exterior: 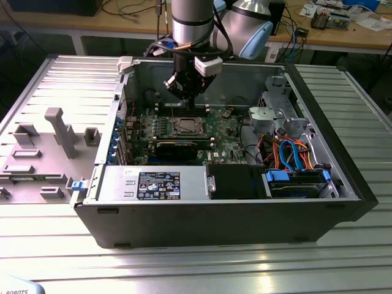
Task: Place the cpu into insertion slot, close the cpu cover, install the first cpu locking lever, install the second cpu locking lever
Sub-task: 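Install the first cpu locking lever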
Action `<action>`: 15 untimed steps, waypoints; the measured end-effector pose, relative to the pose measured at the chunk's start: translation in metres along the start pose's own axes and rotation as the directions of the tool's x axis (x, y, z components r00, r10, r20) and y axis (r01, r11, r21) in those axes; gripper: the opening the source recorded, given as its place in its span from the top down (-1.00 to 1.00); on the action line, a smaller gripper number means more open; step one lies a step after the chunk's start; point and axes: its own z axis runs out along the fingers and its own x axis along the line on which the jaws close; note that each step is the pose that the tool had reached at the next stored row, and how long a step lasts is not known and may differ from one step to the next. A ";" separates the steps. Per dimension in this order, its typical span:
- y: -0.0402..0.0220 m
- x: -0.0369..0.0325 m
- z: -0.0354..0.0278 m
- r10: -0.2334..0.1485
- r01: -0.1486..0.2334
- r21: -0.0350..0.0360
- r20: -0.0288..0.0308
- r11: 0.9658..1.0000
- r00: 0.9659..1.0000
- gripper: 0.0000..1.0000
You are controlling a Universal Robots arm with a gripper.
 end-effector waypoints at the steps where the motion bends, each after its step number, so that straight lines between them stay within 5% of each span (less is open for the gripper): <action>1: -0.0002 -0.0005 0.0000 0.000 0.000 0.000 0.000 1.000 1.000 0.79; 10: -0.0041 -0.0085 -0.0003 0.004 -0.004 0.000 0.000 1.000 1.000 0.79; 15: -0.0041 -0.0086 0.0002 0.092 -0.092 -0.004 -0.002 0.996 0.996 0.79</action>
